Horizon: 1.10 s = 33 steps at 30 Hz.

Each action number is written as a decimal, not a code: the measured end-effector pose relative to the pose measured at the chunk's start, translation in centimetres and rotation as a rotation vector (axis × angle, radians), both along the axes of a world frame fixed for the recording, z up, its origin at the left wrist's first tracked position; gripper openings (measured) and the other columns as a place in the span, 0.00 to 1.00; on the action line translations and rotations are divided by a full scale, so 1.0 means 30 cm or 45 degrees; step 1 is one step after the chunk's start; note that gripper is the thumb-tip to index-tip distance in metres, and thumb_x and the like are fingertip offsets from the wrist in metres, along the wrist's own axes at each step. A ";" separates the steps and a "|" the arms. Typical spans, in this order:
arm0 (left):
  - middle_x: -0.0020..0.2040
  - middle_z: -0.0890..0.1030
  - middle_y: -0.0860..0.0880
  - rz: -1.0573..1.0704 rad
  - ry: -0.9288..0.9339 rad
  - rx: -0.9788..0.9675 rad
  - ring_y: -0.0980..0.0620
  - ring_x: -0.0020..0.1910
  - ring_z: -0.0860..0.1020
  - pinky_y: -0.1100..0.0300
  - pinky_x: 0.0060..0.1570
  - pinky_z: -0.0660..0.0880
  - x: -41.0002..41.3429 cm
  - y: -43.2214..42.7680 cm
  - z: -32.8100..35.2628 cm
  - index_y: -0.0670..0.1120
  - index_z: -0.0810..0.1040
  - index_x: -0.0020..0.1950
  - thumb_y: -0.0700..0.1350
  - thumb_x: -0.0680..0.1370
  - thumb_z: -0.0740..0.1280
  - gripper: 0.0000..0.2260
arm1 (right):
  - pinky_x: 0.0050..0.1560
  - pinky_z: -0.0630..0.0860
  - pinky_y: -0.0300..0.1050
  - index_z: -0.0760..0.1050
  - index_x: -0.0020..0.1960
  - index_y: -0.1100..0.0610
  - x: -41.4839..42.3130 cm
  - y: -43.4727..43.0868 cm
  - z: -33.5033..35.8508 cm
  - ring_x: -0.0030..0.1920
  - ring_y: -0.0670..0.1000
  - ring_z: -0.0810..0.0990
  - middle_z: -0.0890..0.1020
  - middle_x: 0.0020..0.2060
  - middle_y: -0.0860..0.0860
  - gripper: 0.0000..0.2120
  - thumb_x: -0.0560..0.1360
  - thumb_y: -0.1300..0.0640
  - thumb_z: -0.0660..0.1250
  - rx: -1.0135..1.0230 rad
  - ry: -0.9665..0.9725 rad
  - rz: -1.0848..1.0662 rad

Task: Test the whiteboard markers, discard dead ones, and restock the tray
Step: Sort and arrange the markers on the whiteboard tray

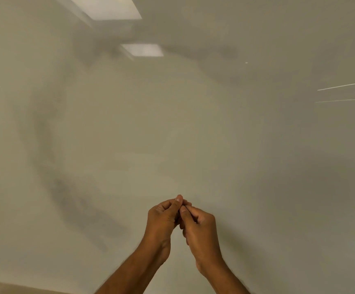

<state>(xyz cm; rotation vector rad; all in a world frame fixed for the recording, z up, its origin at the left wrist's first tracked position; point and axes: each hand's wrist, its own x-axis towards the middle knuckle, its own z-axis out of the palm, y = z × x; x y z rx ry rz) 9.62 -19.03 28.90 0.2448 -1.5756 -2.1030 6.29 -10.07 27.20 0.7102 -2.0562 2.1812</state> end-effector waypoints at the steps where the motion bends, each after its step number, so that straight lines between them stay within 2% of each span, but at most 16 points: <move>1: 0.48 0.86 0.36 0.006 0.006 0.023 0.34 0.53 0.83 0.43 0.58 0.80 0.000 -0.020 0.011 0.37 0.86 0.50 0.47 0.81 0.67 0.14 | 0.33 0.71 0.29 0.84 0.55 0.49 0.002 -0.022 0.012 0.31 0.37 0.78 0.80 0.32 0.39 0.10 0.81 0.56 0.64 0.019 0.028 -0.014; 4: 0.48 0.86 0.37 0.024 0.020 0.050 0.36 0.52 0.84 0.43 0.61 0.79 -0.009 -0.067 0.042 0.36 0.85 0.50 0.46 0.81 0.67 0.14 | 0.36 0.73 0.31 0.85 0.49 0.53 -0.007 -0.075 0.043 0.32 0.37 0.79 0.78 0.28 0.36 0.11 0.82 0.55 0.64 0.107 0.118 -0.066; 9: 0.47 0.87 0.39 0.045 0.070 0.084 0.42 0.50 0.86 0.46 0.60 0.80 -0.041 -0.111 0.093 0.36 0.86 0.50 0.46 0.81 0.68 0.13 | 0.42 0.76 0.27 0.84 0.49 0.46 -0.024 -0.126 0.114 0.41 0.35 0.83 0.81 0.32 0.31 0.10 0.81 0.55 0.64 0.178 0.242 -0.158; 11: 0.46 0.87 0.38 0.047 0.101 0.090 0.42 0.50 0.86 0.48 0.59 0.80 -0.054 -0.117 0.117 0.36 0.86 0.49 0.46 0.81 0.68 0.13 | 0.45 0.75 0.26 0.85 0.52 0.51 -0.030 -0.132 0.145 0.43 0.34 0.82 0.82 0.36 0.32 0.10 0.81 0.55 0.64 0.170 0.268 -0.167; 14: 0.46 0.86 0.37 0.052 0.145 0.110 0.41 0.50 0.86 0.51 0.56 0.81 -0.069 -0.125 0.151 0.36 0.86 0.49 0.46 0.81 0.68 0.13 | 0.48 0.74 0.23 0.84 0.56 0.53 -0.036 -0.142 0.187 0.46 0.30 0.81 0.83 0.43 0.36 0.11 0.82 0.55 0.64 0.192 0.312 -0.189; 19: 0.45 0.87 0.38 0.067 0.174 0.139 0.42 0.49 0.86 0.52 0.56 0.81 -0.084 -0.135 0.204 0.36 0.86 0.48 0.44 0.81 0.68 0.12 | 0.47 0.73 0.21 0.83 0.58 0.53 -0.053 -0.163 0.229 0.42 0.33 0.81 0.85 0.48 0.41 0.12 0.82 0.53 0.64 0.236 0.356 -0.240; 22: 0.45 0.87 0.38 0.062 0.175 0.153 0.42 0.49 0.86 0.52 0.56 0.81 -0.091 -0.143 0.225 0.36 0.86 0.48 0.44 0.81 0.68 0.12 | 0.45 0.73 0.21 0.84 0.58 0.53 -0.057 -0.168 0.252 0.43 0.30 0.80 0.81 0.42 0.35 0.11 0.82 0.54 0.64 0.226 0.386 -0.228; 24: 0.45 0.87 0.39 0.074 0.187 0.151 0.42 0.49 0.86 0.53 0.55 0.81 -0.093 -0.142 0.236 0.36 0.86 0.48 0.44 0.81 0.68 0.12 | 0.46 0.74 0.23 0.84 0.57 0.52 -0.062 -0.170 0.264 0.44 0.30 0.81 0.82 0.41 0.34 0.11 0.82 0.54 0.64 0.222 0.394 -0.227; 26: 0.44 0.87 0.39 0.145 0.243 0.137 0.42 0.49 0.86 0.55 0.52 0.82 -0.097 -0.156 0.262 0.36 0.85 0.48 0.43 0.81 0.69 0.11 | 0.43 0.78 0.30 0.84 0.51 0.47 -0.067 -0.169 0.251 0.40 0.36 0.82 0.84 0.38 0.39 0.11 0.82 0.51 0.63 0.280 0.422 -0.223; 28: 0.45 0.86 0.38 0.237 0.355 0.158 0.40 0.50 0.86 0.54 0.52 0.82 -0.098 -0.199 0.313 0.35 0.83 0.49 0.43 0.81 0.69 0.11 | 0.36 0.77 0.41 0.80 0.43 0.50 -0.062 -0.162 0.206 0.32 0.44 0.77 0.81 0.32 0.46 0.13 0.82 0.47 0.62 0.406 0.469 -0.246; 29: 0.46 0.86 0.37 0.262 0.411 0.183 0.40 0.50 0.86 0.53 0.52 0.82 -0.097 -0.227 0.346 0.35 0.83 0.50 0.43 0.81 0.69 0.11 | 0.36 0.77 0.44 0.79 0.43 0.52 -0.058 -0.156 0.183 0.31 0.48 0.76 0.80 0.32 0.48 0.14 0.82 0.46 0.61 0.417 0.466 -0.248; 31: 0.46 0.86 0.38 0.301 0.486 0.160 0.42 0.49 0.86 0.52 0.53 0.82 -0.095 -0.277 0.398 0.36 0.82 0.53 0.45 0.82 0.68 0.12 | 0.35 0.74 0.44 0.79 0.43 0.52 -0.059 -0.131 0.165 0.30 0.48 0.72 0.77 0.31 0.52 0.15 0.82 0.46 0.60 0.334 0.398 -0.221; 33: 0.48 0.87 0.41 0.373 0.524 -0.009 0.47 0.50 0.86 0.53 0.55 0.81 -0.108 -0.307 0.412 0.39 0.82 0.54 0.47 0.83 0.66 0.12 | 0.34 0.70 0.42 0.77 0.42 0.52 -0.067 -0.103 0.203 0.31 0.47 0.71 0.75 0.31 0.51 0.15 0.83 0.49 0.58 0.248 0.263 -0.141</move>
